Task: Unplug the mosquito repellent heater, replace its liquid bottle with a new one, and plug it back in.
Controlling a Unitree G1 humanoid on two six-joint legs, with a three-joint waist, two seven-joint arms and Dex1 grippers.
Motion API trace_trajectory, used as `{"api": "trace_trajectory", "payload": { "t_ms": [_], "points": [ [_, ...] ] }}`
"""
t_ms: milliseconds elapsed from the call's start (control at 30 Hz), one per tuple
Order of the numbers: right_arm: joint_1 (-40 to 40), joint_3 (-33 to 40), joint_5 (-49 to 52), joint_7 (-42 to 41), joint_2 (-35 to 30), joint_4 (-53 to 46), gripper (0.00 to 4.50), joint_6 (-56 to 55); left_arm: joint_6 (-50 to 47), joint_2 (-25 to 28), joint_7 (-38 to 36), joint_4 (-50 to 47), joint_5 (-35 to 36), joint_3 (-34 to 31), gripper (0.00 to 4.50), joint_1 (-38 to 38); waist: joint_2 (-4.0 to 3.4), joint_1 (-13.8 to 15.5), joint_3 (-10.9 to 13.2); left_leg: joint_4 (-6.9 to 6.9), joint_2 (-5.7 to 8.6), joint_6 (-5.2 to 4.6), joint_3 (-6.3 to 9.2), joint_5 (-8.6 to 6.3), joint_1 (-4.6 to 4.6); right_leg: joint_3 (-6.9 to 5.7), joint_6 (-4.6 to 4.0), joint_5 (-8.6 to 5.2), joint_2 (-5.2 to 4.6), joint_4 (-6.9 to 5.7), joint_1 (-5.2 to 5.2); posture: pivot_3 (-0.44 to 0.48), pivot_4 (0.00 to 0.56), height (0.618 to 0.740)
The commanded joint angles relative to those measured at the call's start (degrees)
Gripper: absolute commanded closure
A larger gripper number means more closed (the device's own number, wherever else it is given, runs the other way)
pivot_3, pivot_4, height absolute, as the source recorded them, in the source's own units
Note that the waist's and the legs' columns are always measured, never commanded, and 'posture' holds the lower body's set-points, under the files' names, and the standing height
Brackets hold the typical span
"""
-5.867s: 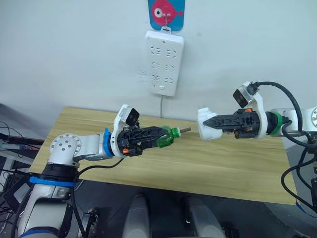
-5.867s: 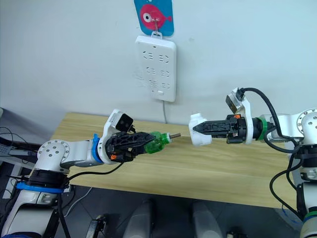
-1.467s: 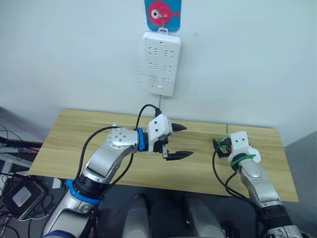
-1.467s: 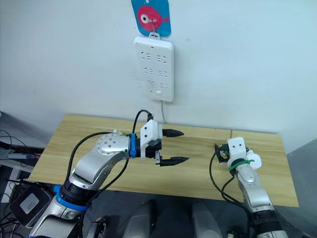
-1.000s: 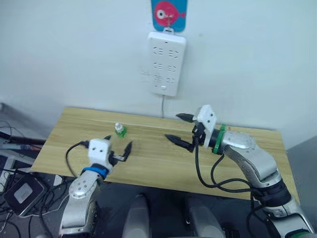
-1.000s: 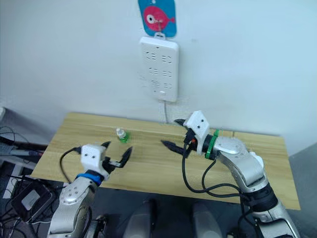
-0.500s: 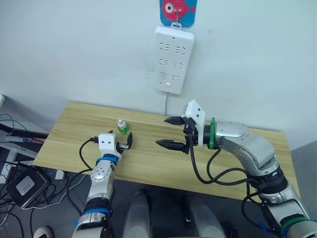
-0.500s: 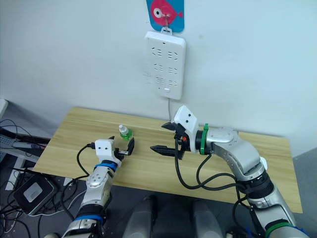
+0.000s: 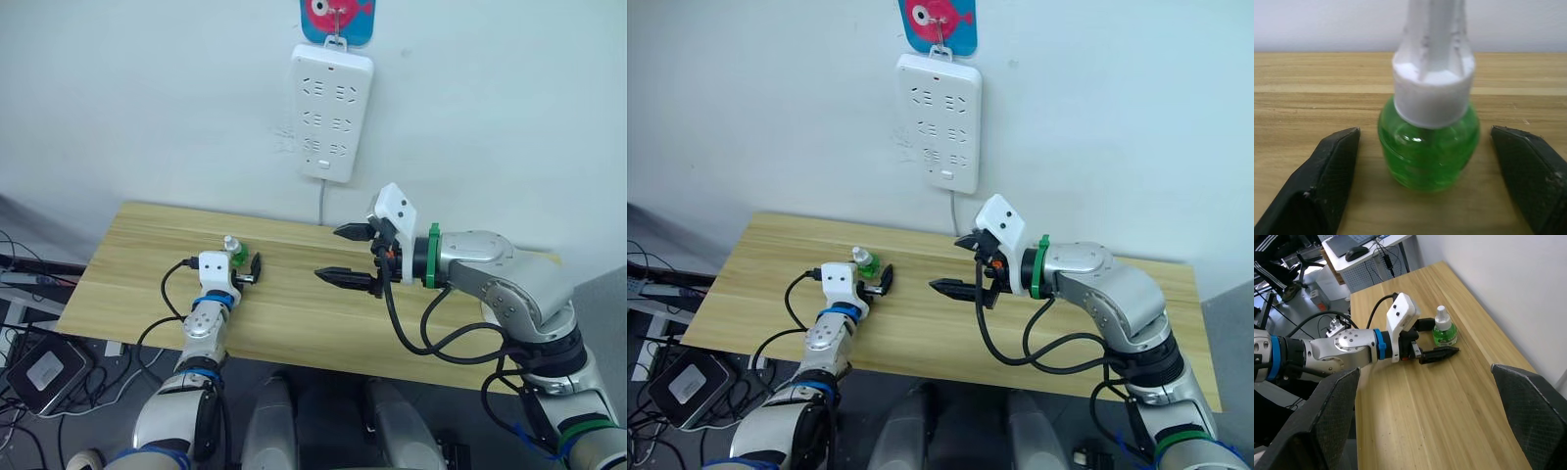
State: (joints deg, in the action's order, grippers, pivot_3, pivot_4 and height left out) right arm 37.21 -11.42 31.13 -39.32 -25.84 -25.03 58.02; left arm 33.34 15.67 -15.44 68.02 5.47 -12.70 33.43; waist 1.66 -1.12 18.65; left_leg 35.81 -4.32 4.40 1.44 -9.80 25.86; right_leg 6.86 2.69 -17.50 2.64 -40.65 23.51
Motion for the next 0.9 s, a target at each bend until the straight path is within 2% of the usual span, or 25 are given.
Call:
{"api": "trace_trajectory", "payload": {
  "t_ms": [33,167,200,267,333,400,533,633,733,900],
  "points": [
    [1.0,1.7,1.4,0.7,0.5,-1.8,0.0,-0.2,2.1,0.6,-0.9,0.6,0.6,-0.9,0.93,0.0,0.0,-0.1,0.0,0.0,-0.01,0.01,0.0,-0.01,0.0,0.0,0.0,0.0,0.0,0.01,0.0,0.025,0.366,0.74],
    [-1.2,1.3,0.3,0.5,-0.4,-1.6,0.0,-2.2,2.8,1.3,-2.4,-0.1,0.7,-1.0,2.22,-0.2,0.01,-0.2,0.0,-0.06,-0.02,0.01,0.0,-0.01,0.0,-0.01,0.0,0.0,0.0,0.05,0.01,0.035,0.357,0.74],
    [-1.7,1.2,0.0,0.6,-0.6,-1.5,0.0,-2.7,2.9,1.4,-3.3,-1.0,0.8,-0.9,2.31,-0.4,0.01,-0.2,0.0,-0.07,-0.02,0.01,0.01,-0.01,0.0,-0.02,0.0,0.0,0.0,0.07,0.01,0.036,0.355,0.74],
    [-3.4,1.7,-0.5,0.5,-1.2,-1.5,0.0,-4.1,2.0,1.8,-6.5,-5.8,0.5,0.7,2.31,-1.3,0.01,-0.2,0.0,-0.09,-0.02,0.02,0.0,-0.01,0.02,-0.02,0.0,0.0,0.0,0.13,0.01,0.043,0.351,0.74],
    [-6.3,2.6,-0.8,-0.2,-2.1,-1.4,0.0,-6.1,-1.6,2.0,-13.4,-14.1,1.2,3.4,2.31,-3.4,0.01,-0.1,0.0,-0.13,-0.02,0.03,0.0,-0.01,0.06,-0.02,0.0,0.0,-0.01,0.2,0.01,0.051,0.342,0.74],
    [-9.9,2.6,-1.4,-1.6,-3.4,-1.5,0.0,-9.4,-10.1,2.8,-22.7,-28.5,4.3,7.7,2.31,-7.7,0.01,0.2,0.0,-0.18,-0.03,0.07,0.01,-0.02,0.06,-0.05,0.0,0.01,-0.02,0.26,-0.01,0.06,0.331,0.74],
    [-11.6,1.2,-2.1,-2.3,-2.8,-0.5,0.0,-12.9,-23.8,6.7,-33.0,-47.4,8.3,13.1,2.31,-13.5,0.01,0.0,0.0,-0.31,-0.06,0.16,-0.01,-0.01,0.04,-0.05,-0.06,0.03,-0.03,0.36,-0.01,0.062,0.319,0.74],
    [-12.0,0.1,-2.4,-3.6,-0.9,0.6,0.0,-16.2,-37.6,12.5,-42.9,-62.9,13.2,18.7,2.31,-14.6,0.02,-0.5,0.0,-0.34,-0.18,0.17,0.06,0.0,0.0,-0.07,-0.04,0.02,0.1,0.34,-0.01,0.057,0.296,0.74],
    [-11.8,-0.3,-2.8,-3.3,1.6,2.5,0.0,-18.2,-43.3,15.9,-48.5,-67.7,15.1,21.2,2.31,-12.4,0.02,-0.6,0.0,-0.4,-0.19,0.23,0.09,0.04,-0.02,-0.09,-0.06,0.01,0.13,0.36,0.0,0.048,0.289,0.74],
    [-11.0,-1.7,-4.4,-2.4,5.3,4.9,0.0,-21.4,-43.3,17.7,-54.5,-65.6,14.7,22.2,2.31,-7.8,0.02,-0.6,0.0,-0.39,-0.15,0.23,-0.03,0.04,0.06,-0.02,-0.05,0.02,0.08,0.67,-0.01,0.019,0.272,0.74]
  ]
}}
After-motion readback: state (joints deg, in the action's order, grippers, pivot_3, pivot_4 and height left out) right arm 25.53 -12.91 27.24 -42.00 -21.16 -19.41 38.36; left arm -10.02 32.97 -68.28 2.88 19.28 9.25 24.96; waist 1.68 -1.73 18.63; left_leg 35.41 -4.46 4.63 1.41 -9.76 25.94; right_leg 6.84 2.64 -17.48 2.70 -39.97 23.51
